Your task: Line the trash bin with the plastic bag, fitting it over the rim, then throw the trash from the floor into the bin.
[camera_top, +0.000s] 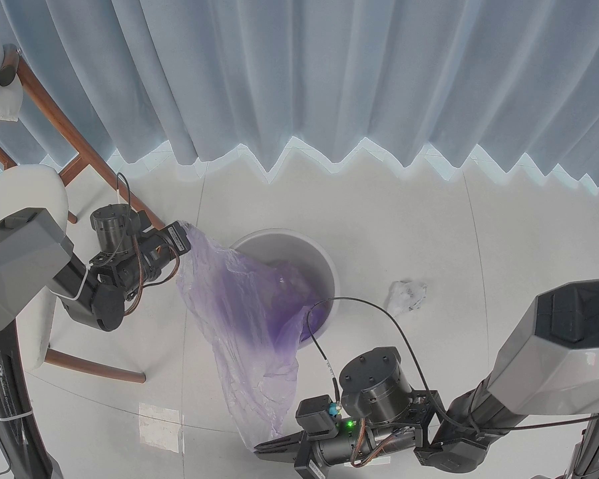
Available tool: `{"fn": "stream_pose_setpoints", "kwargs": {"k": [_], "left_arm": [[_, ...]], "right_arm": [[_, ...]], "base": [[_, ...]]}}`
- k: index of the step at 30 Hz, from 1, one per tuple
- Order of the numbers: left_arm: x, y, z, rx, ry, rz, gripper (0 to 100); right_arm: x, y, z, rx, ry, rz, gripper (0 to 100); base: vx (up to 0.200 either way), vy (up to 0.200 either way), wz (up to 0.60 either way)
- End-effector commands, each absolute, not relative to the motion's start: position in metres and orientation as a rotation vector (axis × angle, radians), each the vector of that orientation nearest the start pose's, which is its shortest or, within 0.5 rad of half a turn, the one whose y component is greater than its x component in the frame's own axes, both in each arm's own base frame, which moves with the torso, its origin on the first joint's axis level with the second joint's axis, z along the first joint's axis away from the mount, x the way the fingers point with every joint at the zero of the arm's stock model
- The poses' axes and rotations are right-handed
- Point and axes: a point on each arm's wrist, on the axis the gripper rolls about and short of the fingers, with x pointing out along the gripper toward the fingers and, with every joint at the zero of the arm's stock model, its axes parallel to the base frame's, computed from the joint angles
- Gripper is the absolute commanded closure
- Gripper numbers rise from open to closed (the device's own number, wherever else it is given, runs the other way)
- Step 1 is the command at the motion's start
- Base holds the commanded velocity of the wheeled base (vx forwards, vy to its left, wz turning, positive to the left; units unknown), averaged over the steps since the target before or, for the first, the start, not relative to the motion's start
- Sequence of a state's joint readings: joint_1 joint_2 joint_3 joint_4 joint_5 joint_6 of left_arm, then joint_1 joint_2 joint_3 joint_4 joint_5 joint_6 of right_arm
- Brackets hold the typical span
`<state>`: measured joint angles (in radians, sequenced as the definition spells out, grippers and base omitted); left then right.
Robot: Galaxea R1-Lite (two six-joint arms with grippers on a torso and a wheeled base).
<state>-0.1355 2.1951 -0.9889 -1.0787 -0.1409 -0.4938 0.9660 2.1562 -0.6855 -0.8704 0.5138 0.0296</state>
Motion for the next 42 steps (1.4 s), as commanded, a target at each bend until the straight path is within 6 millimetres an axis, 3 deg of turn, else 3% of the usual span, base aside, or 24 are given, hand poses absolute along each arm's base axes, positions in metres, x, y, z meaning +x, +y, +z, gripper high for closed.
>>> {"fn": "stream_pose_setpoints", "kwargs": {"k": [1, 9, 10, 14, 20, 24, 29, 31, 32, 35, 42], "left_arm": [[0.405, -0.058, 0.098, -0.491, 0.183, -0.241, 100], [0.397, -0.076, 0.092, -0.483, 0.214, -0.280, 100], [0.397, -0.076, 0.091, -0.484, 0.216, -0.279, 100], [0.396, -0.074, 0.091, -0.483, 0.217, -0.277, 100], [0.397, -0.071, 0.092, -0.464, 0.210, -0.271, 100], [0.396, -0.070, 0.092, -0.465, 0.211, -0.274, 100], [0.395, -0.066, 0.094, -0.466, 0.206, -0.267, 100], [0.393, -0.068, 0.094, -0.464, 0.212, -0.272, 100], [0.393, -0.068, 0.094, -0.464, 0.212, -0.273, 100], [0.392, -0.070, 0.094, -0.463, 0.211, -0.275, 100], [0.390, -0.073, 0.095, -0.462, 0.213, -0.284, 100]], "right_arm": [[0.181, 0.289, 0.020, -0.143, 0.680, 1.413, 100], [0.184, 0.288, 0.001, -0.213, 0.700, 1.258, 100], [0.184, 0.288, 0.001, -0.215, 0.700, 1.259, 0], [0.182, 0.286, 0.003, -0.212, 0.690, 1.262, 0], [0.156, 0.291, 0.037, -0.128, 0.538, 1.390, 0], [0.135, 0.282, 0.069, -0.086, 0.470, 1.503, 0], [0.131, 0.280, 0.091, -0.035, 0.426, 1.540, 0], [0.159, 0.295, 0.111, 0.001, 0.305, 1.395, 0], [0.180, 0.300, 0.113, 0.011, 0.265, 1.283, 0], [0.215, 0.303, 0.113, 0.002, 0.207, 1.155, 0], [0.244, 0.303, 0.068, -0.127, 0.323, 0.992, 0]], "base": [[0.000, 0.000, 0.00], [0.000, 0.000, 0.00], [0.000, 0.000, 0.00], [0.000, 0.000, 0.00], [0.000, 0.000, 0.00], [0.000, 0.000, 0.00], [0.000, 0.000, 0.00], [0.000, 0.000, 0.00], [0.000, 0.000, 0.00], [0.000, 0.000, 0.00], [0.000, 0.000, 0.00]]}}
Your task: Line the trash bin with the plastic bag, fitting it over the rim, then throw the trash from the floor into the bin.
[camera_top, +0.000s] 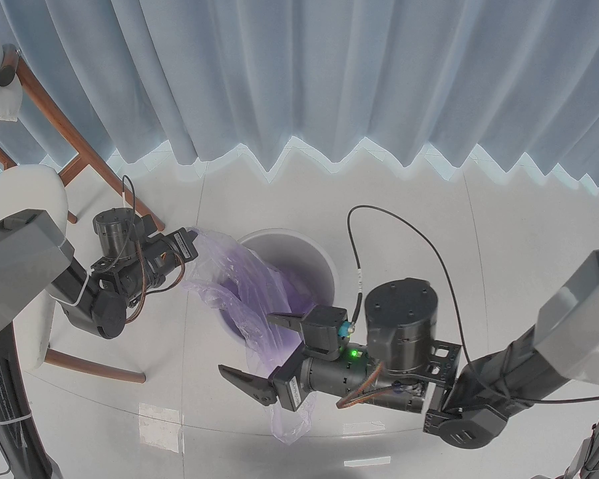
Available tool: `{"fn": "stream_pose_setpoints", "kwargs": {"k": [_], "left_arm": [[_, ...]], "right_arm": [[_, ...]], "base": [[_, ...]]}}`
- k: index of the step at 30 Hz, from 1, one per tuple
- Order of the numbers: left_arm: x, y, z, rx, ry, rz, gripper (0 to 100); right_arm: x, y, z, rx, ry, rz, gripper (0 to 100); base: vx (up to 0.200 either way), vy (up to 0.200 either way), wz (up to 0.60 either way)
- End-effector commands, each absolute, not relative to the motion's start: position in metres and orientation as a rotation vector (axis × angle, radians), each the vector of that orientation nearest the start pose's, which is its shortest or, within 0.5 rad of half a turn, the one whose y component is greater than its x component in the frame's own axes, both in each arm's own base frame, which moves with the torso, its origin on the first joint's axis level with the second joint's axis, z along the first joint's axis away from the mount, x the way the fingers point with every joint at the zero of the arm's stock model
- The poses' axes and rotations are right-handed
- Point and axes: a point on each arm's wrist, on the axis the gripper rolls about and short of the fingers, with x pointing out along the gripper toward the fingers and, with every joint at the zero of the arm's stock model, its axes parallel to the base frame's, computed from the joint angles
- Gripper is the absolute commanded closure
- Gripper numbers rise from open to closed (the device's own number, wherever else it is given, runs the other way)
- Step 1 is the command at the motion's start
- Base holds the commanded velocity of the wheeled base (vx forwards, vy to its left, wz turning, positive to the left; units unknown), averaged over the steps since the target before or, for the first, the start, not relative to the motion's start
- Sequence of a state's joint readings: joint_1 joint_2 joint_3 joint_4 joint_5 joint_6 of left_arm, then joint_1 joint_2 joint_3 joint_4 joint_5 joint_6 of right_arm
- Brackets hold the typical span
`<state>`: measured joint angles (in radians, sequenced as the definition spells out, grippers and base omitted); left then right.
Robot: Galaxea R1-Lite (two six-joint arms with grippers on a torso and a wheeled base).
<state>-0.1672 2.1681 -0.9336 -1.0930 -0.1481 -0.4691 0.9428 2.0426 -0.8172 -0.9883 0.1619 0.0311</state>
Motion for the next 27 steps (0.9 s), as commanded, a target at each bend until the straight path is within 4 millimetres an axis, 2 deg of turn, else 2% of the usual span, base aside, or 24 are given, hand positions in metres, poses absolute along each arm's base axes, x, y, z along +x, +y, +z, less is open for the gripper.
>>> {"fn": "stream_pose_setpoints", "kwargs": {"k": [1, 6, 11, 20, 27], "left_arm": [[0.390, -0.074, 0.095, -0.462, 0.214, -0.286, 100], [0.389, -0.074, 0.096, -0.462, 0.214, -0.287, 100], [0.388, -0.074, 0.097, -0.462, 0.214, -0.287, 100], [0.388, -0.074, 0.096, -0.460, 0.216, -0.289, 100], [0.387, -0.075, 0.096, -0.460, 0.218, -0.291, 100]], "right_arm": [[0.249, 0.305, 0.066, -0.125, 0.319, 0.984, 0], [0.268, 0.310, 0.066, -0.112, 0.289, 0.958, 0], [0.285, 0.302, 0.069, -0.108, 0.266, 0.917, 0], [0.306, 0.291, 0.089, -0.079, 0.194, 0.873, 0], [0.310, 0.284, 0.076, -0.089, 0.230, 0.852, 0]], "base": [[0.000, 0.000, 0.00], [0.000, 0.000, 0.00], [0.000, 0.000, 0.00], [0.000, 0.000, 0.00], [0.000, 0.000, 0.00]]}}
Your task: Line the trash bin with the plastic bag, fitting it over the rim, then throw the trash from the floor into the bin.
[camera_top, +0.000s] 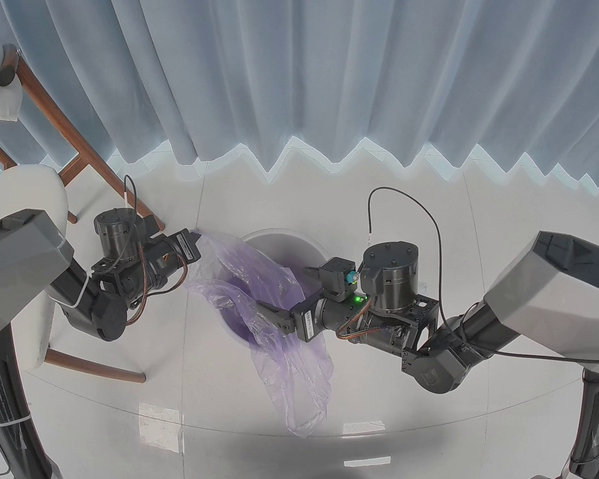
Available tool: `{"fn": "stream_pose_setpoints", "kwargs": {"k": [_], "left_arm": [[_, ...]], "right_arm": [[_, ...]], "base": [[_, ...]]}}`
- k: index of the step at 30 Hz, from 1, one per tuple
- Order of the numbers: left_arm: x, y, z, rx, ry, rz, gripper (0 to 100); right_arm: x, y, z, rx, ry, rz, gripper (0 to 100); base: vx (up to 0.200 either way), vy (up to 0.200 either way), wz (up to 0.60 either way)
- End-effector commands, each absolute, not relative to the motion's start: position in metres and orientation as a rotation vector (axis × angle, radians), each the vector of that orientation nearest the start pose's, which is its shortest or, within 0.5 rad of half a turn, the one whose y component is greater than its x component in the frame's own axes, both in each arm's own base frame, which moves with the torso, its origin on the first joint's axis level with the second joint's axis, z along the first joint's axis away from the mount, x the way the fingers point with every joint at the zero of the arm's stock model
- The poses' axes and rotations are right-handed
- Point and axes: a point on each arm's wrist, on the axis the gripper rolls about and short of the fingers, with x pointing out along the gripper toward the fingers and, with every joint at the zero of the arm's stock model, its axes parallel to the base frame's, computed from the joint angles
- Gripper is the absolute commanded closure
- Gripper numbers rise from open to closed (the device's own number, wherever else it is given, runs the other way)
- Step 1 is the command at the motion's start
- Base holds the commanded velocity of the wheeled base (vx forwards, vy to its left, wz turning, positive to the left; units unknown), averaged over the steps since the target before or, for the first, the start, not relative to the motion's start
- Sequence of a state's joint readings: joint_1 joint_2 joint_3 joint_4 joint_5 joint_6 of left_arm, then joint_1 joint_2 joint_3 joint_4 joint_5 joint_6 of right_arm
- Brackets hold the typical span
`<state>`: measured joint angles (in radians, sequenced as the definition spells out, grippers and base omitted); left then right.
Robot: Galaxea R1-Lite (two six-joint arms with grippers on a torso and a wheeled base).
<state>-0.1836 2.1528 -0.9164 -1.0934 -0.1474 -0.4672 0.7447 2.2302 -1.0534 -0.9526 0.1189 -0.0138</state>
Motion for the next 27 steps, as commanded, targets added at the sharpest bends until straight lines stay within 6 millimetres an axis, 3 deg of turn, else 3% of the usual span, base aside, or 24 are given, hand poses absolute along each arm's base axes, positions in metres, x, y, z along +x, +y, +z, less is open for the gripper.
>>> {"fn": "stream_pose_setpoints", "kwargs": {"k": [1, 9, 10, 22, 27], "left_arm": [[0.387, -0.075, 0.096, -0.460, 0.218, -0.291, 100], [0.387, -0.075, 0.096, -0.460, 0.218, -0.291, 100], [0.387, -0.075, 0.096, -0.460, 0.218, -0.291, 100], [0.387, -0.074, 0.098, -0.461, 0.213, -0.289, 100], [0.384, -0.079, 0.097, -0.459, 0.223, -0.299, 100]], "right_arm": [[0.311, 0.283, 0.073, -0.090, 0.237, 0.849, 0], [0.319, 0.283, 0.058, -0.098, 0.248, 0.840, 0], [0.320, 0.284, 0.057, -0.096, 0.251, 0.844, 100], [0.340, 0.268, 0.070, -0.069, 0.206, 0.801, 100], [0.362, 0.250, 0.084, -0.009, 0.130, 0.772, 100]], "base": [[0.000, 0.000, 0.00], [0.000, 0.000, 0.00], [0.000, 0.000, 0.00], [0.000, 0.000, 0.00], [0.000, 0.000, 0.00]]}}
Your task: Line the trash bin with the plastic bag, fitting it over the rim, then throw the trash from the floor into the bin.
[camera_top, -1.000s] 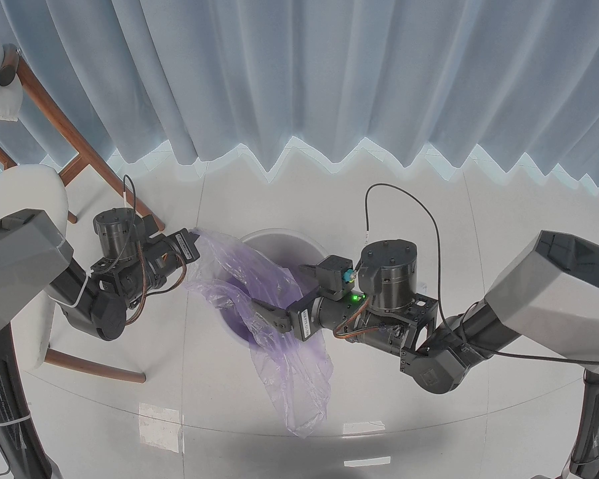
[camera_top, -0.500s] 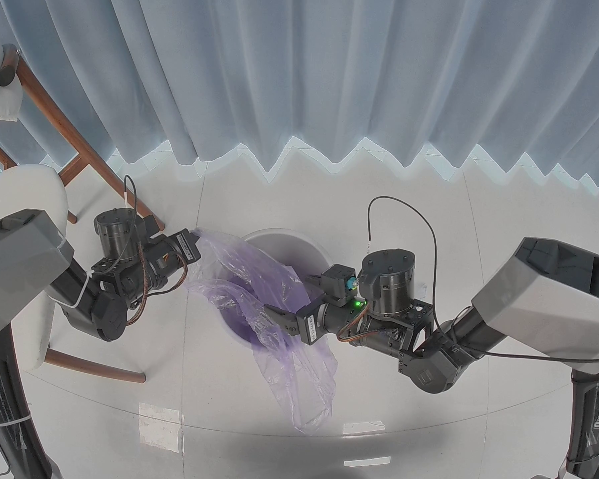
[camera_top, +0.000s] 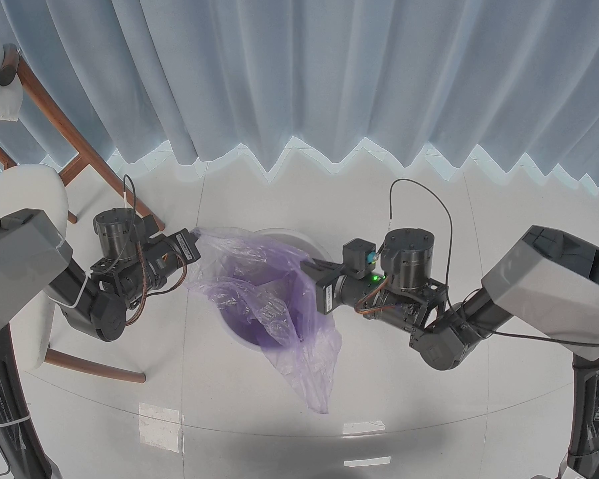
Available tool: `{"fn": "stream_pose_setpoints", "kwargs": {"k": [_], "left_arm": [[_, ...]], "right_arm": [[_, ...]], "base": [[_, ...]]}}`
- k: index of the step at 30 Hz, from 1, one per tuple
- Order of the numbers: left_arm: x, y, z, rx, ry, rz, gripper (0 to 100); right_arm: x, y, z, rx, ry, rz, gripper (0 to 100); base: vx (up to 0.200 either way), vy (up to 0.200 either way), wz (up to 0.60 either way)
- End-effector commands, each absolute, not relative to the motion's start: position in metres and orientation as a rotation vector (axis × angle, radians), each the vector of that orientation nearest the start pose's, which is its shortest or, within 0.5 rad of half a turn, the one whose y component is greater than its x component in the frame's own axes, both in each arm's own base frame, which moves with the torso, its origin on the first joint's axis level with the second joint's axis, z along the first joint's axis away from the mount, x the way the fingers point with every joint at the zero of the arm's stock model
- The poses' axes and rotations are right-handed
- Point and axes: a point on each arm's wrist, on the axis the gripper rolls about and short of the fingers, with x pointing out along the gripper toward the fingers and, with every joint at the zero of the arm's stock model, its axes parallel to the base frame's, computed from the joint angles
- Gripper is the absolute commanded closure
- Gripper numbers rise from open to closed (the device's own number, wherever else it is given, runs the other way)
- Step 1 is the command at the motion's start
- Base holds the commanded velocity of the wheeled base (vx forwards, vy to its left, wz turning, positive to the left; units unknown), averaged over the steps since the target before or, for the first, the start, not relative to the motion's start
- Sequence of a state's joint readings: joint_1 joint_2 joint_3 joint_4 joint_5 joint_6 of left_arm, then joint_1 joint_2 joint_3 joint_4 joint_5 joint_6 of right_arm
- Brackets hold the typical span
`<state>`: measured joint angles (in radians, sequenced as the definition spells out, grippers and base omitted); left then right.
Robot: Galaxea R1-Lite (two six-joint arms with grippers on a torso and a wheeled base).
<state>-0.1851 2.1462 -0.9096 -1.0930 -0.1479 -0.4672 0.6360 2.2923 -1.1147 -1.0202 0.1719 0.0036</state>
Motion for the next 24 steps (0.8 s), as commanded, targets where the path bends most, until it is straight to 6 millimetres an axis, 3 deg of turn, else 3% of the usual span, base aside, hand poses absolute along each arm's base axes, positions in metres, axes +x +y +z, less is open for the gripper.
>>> {"fn": "stream_pose_setpoints", "kwargs": {"k": [1, 7, 13, 18, 24], "left_arm": [[0.384, -0.079, 0.097, -0.459, 0.223, -0.299, 100], [0.386, -0.086, 0.096, -0.458, 0.221, -0.317, 100], [0.396, -0.087, 0.095, -0.462, 0.181, -0.321, 100], [0.418, -0.082, 0.081, -0.469, 0.120, -0.305, 100], [0.429, -0.082, 0.068, -0.473, 0.117, -0.268, 100]], "right_arm": [[0.364, 0.248, 0.086, -0.001, 0.128, 0.765, 100], [0.395, 0.233, 0.089, 0.045, 0.090, 0.700, 100], [0.415, 0.236, 0.083, 0.070, 0.059, 0.686, 100], [0.434, 0.244, 0.075, 0.088, 0.080, 0.677, 100], [0.459, 0.235, 0.070, 0.121, 0.073, 0.637, 100]], "base": [[0.000, 0.000, 0.00], [0.000, 0.000, 0.00], [0.000, 0.000, 0.00], [0.000, 0.000, 0.00], [0.000, 0.000, 0.00]]}}
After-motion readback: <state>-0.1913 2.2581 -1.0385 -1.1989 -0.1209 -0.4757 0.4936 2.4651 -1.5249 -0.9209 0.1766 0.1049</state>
